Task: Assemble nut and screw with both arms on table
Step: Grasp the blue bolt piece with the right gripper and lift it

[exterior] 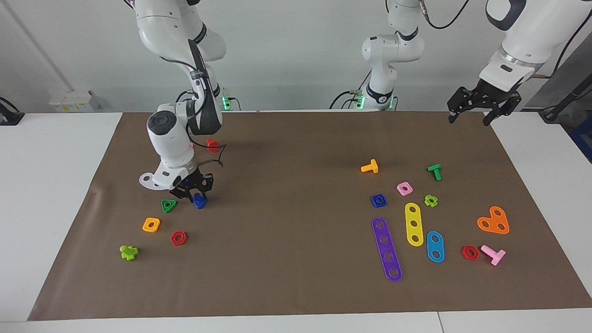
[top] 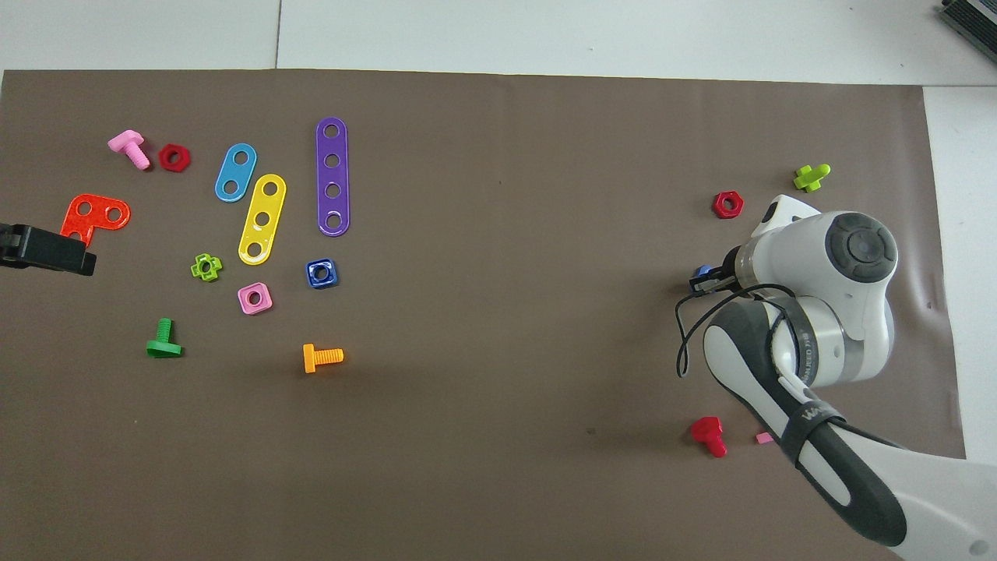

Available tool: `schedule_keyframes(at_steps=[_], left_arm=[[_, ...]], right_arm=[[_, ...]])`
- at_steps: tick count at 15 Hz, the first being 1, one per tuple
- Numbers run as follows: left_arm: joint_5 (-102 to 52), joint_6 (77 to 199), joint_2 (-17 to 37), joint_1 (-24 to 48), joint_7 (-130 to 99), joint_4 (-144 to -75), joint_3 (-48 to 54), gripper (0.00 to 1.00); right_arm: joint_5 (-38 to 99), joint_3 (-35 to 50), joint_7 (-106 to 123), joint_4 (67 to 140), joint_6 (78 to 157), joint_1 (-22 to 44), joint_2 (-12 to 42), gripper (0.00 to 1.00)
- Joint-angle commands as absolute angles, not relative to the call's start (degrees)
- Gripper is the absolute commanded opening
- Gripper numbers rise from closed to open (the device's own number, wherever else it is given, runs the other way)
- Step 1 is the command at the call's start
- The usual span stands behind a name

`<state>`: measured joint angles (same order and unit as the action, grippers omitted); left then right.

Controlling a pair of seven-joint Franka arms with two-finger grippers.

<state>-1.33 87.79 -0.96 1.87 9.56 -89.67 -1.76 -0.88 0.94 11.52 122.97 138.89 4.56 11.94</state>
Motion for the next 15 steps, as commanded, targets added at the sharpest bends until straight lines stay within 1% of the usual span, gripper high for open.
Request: schedule_keyframes(at_steps=[1, 2, 3, 8, 10, 12, 15], left_arm=[[-0.53, 87.80, -2.64, 1.49, 9.05, -91.49, -1.41, 1.00], [-0.53, 87.80, -2.64, 1.49, 9.05, -91.49, -1.49, 1.00], [-0.53, 87.80, -2.64, 1.49, 9.05, -91.49, -1.41, 1.00], [-0.53, 87.80, -2.64, 1.49, 9.05, -91.49, -1.41, 1.00], [-0.53, 87.80, -2.64, 1.49, 9.05, -91.49, -1.41, 1.00], [-0.53, 87.80, -2.64, 1.49, 9.05, -91.49, -1.41, 1.00], [-0.53, 87.80, -2.64, 1.49, 9.05, -91.49, -1.49, 1.00]], right_arm=[[0.35, 1.32, 13.71, 123.92, 140.63, 3.87, 11.78, 0.35], [0.35, 1.32, 13.62, 123.93, 140.63, 3.78, 11.78, 0.26], [0.35, 1.32, 13.36, 123.93, 140.63, 3.78, 11.78, 0.00], [0.26, 1.23, 12.48, 123.14, 139.48, 3.96, 11.87, 0.00], [0.35, 1.23, 11.26, 121.30, 136.52, 3.96, 10.90, 0.00], [0.26, 1.23, 7.93, 116.31, 130.20, 4.30, 9.50, 0.00], [0.26, 1.58, 2.83, 106.99, 121.58, 5.79, 10.19, 0.00]])
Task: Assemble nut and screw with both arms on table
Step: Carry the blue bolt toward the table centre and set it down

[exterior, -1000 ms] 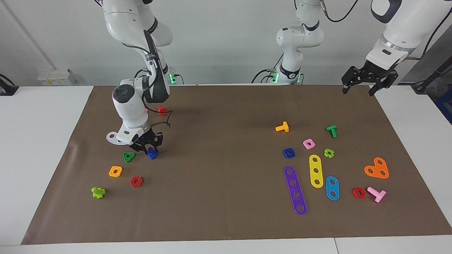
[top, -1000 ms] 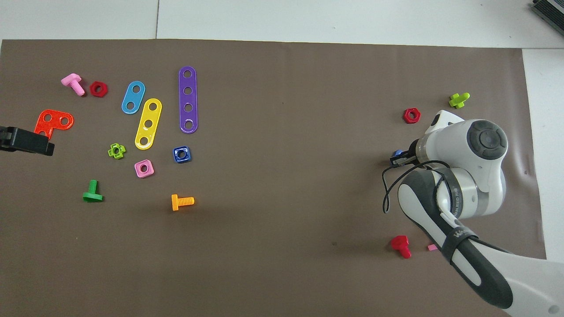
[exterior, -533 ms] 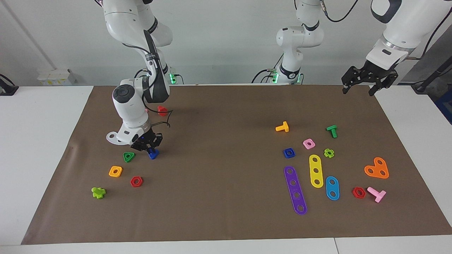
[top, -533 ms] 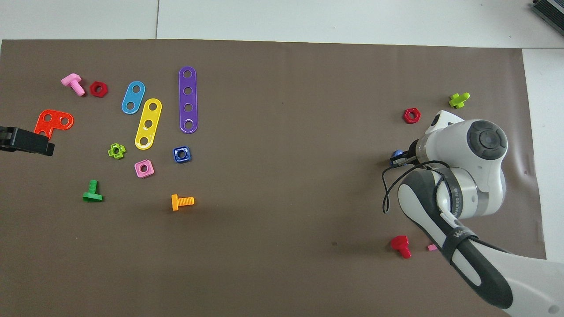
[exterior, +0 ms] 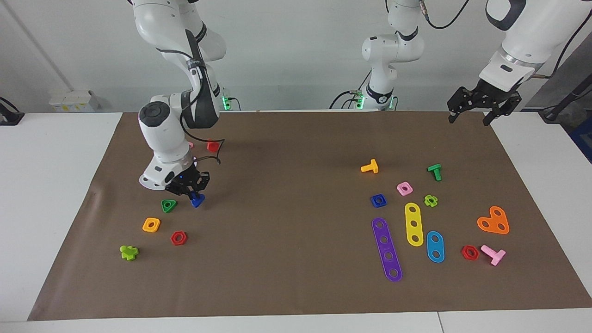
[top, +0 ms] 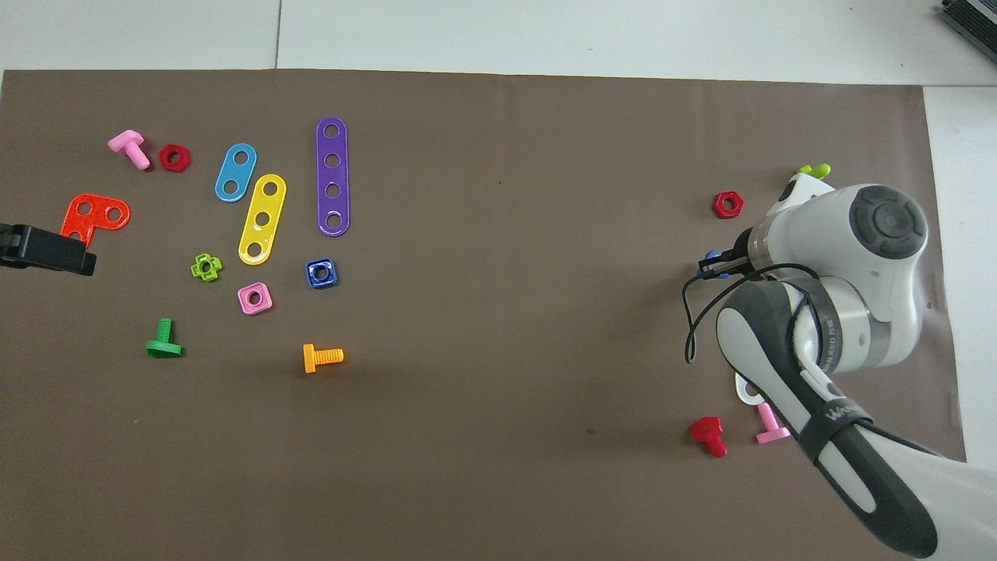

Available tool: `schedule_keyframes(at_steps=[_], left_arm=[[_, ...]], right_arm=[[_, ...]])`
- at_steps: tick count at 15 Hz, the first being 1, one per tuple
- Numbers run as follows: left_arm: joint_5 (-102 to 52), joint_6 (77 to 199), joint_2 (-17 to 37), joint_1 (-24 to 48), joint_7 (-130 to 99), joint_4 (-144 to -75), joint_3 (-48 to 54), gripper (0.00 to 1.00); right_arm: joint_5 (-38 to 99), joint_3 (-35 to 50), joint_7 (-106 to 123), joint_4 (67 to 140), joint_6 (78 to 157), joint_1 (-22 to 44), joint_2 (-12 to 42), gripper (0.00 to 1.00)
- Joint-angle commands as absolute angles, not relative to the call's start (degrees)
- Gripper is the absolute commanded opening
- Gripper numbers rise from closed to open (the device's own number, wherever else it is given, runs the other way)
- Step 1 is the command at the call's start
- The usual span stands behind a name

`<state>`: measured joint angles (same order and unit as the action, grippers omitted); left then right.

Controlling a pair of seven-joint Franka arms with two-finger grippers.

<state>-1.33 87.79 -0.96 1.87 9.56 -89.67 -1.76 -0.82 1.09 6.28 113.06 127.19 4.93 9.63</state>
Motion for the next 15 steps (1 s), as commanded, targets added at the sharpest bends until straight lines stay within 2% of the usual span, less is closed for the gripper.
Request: schedule_keyframes(at_steps=[1, 4, 8, 10, 13, 15], left_arm=[[-0.53, 87.80, -2.64, 1.49, 9.05, -91.49, -1.41, 1.00], [-0.53, 87.80, -2.64, 1.49, 9.05, -91.49, -1.41, 1.00], [-0.53, 87.80, -2.64, 1.49, 9.05, -91.49, -1.41, 1.00], [-0.53, 87.80, -2.64, 1.49, 9.05, -91.49, -1.41, 1.00], [-0.53, 87.80, -2.64, 1.49, 9.05, -91.49, -1.49, 1.00], [-0.53, 87.80, -2.64, 1.49, 9.05, -91.49, -1.49, 1.00]], right_arm=[[0.35, 1.58, 0.81, 104.27, 119.03, 7.54, 10.28, 0.00], [0.35, 1.58, -7.79, 99.16, 118.04, 12.81, 12.74, 0.00], [0.18, 1.58, -18.96, 92.21, 118.03, 19.76, 18.62, 0.00], [-0.70, 1.58, -25.98, 91.41, 119.00, 23.88, 21.43, 0.00], [-0.88, 1.58, -31.54, 91.32, 124.44, 26.97, 23.54, 0.00], [-2.45, 1.23, -36.19, 91.32, 125.93, 31.18, 27.14, 0.00]])
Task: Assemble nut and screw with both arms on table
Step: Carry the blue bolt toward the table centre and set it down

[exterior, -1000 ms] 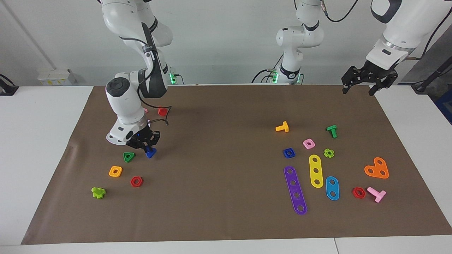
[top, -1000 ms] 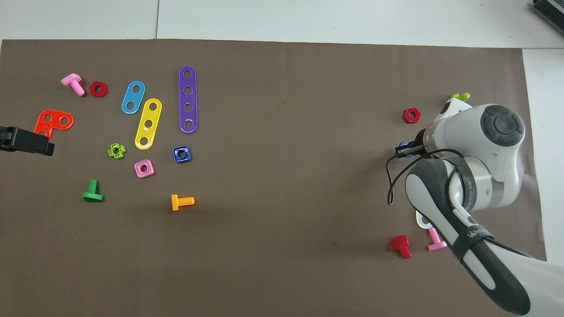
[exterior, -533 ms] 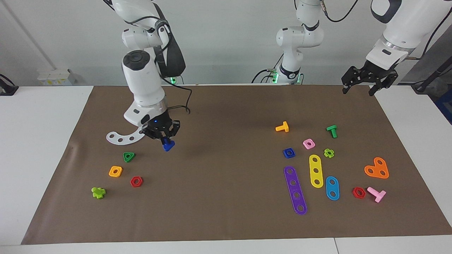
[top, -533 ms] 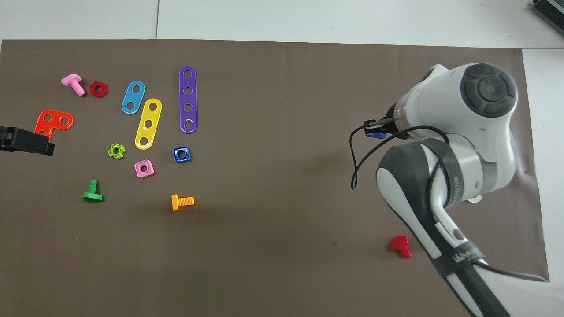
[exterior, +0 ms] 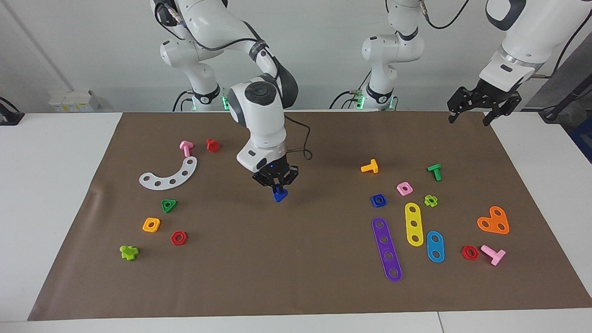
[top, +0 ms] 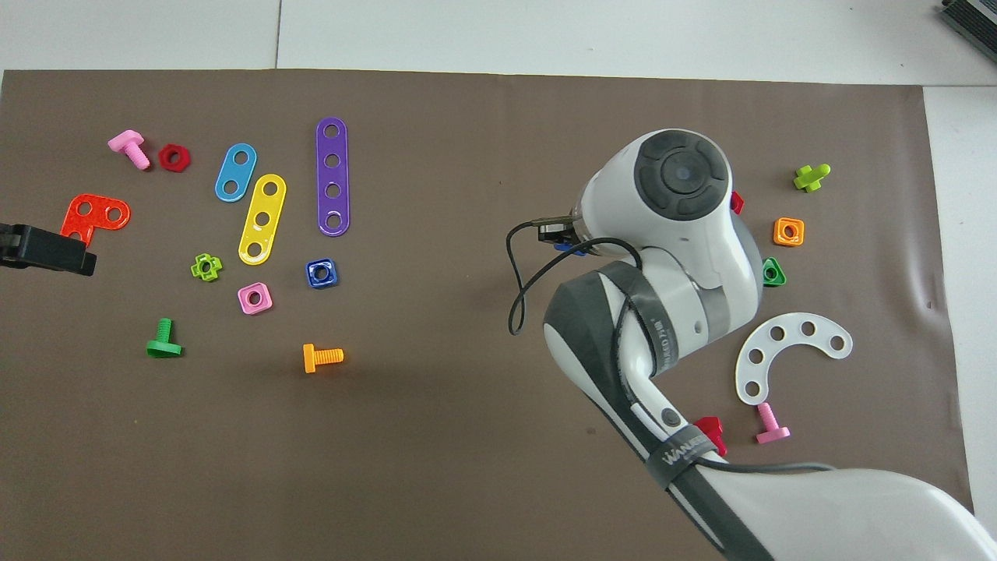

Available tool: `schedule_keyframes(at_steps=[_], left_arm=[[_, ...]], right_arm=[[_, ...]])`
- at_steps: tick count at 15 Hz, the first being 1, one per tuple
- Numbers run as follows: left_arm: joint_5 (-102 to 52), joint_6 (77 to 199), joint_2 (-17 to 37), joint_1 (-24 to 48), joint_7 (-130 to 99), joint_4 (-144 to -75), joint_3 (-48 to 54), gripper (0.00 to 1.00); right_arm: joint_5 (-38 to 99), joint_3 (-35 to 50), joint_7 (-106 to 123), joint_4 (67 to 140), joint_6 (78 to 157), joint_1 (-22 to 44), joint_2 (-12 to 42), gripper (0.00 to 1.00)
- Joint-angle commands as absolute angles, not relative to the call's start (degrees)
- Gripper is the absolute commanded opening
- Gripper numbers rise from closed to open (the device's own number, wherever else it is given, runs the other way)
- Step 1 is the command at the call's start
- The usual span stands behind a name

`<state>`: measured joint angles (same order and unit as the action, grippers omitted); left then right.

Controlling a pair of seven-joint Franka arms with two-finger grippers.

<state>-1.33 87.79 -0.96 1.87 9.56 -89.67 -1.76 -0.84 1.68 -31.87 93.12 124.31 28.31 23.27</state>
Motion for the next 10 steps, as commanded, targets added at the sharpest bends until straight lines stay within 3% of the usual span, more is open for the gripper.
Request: schedule_keyframes(at_steps=[1, 10], left_arm=[[-0.53, 87.80, -2.64, 1.49, 9.05, -91.49, -1.49, 1.00], [-0.53, 87.89, -2.64, 1.49, 9.05, -91.49, -1.41, 1.00]], right_arm=[[-4.55, 1.40, -39.00, 91.32, 127.77, 31.90, 28.29, 0.00], [-7.03, 1.49, -43.50, 96.24, 132.62, 33.22, 28.83, 0.00]])
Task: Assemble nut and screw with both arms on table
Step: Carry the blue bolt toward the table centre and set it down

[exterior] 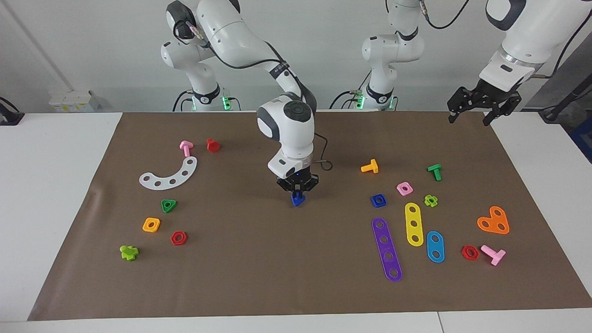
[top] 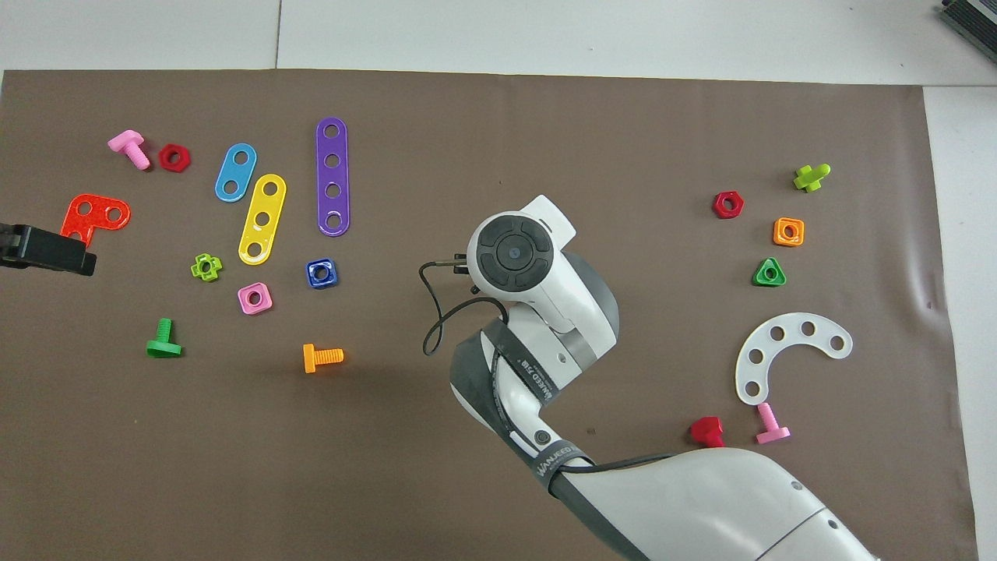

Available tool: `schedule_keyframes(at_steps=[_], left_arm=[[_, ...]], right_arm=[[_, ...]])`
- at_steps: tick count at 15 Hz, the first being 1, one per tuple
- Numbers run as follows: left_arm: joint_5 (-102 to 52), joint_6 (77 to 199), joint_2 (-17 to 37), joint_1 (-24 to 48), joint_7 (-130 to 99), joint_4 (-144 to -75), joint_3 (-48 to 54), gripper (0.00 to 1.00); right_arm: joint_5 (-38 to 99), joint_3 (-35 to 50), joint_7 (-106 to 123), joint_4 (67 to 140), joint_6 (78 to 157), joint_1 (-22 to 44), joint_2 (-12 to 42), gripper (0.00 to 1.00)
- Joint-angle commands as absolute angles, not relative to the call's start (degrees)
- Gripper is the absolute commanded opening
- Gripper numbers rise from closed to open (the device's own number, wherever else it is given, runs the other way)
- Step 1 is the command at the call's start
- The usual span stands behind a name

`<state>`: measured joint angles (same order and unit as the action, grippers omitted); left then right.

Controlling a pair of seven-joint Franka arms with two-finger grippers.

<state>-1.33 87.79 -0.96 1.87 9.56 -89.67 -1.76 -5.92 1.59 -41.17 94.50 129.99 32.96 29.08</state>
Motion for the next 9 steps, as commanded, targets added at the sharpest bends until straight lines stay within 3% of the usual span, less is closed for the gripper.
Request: schedule_keyframes(at_steps=[1, 3, 4, 5, 6, 9], left_arm=[[-0.61, 88.59, -2.64, 1.49, 9.14, -91.41, -1.41, 1.00], [-0.53, 88.42, -2.64, 2.19, 9.14, -91.41, -1.32, 1.00], [-0.53, 88.24, -2.64, 2.28, 9.05, -91.41, -1.41, 1.00], [-0.61, 88.24, -2.64, 2.37, 9.05, -91.41, -1.32, 1.00], [-0.53, 88.16, -2.64, 2.37, 8.79, -91.49, -1.41, 1.00], [-0.53, 88.24, -2.64, 2.37, 9.14, -91.58, -1.41, 1.00]], right_arm=[[-7.12, 1.49, -44.29, 96.24, 132.71, 33.40, 29.00, 0.00], [-7.21, 1.49, -45.52, 96.15, 132.89, 34.36, 29.88, 0.00], [-7.47, 1.49, -45.53, 96.07, 132.80, 34.37, 29.88, 0.15], [-7.91, 1.49, -45.61, 96.06, 132.89, 34.37, 29.88, 0.76], [-8.43, 1.49, -45.62, 96.15, 132.89, 34.37, 29.88, 1.00], [-8.61, 1.49, -45.53, 95.45, 132.63, 34.19, 29.62, 1.00]])
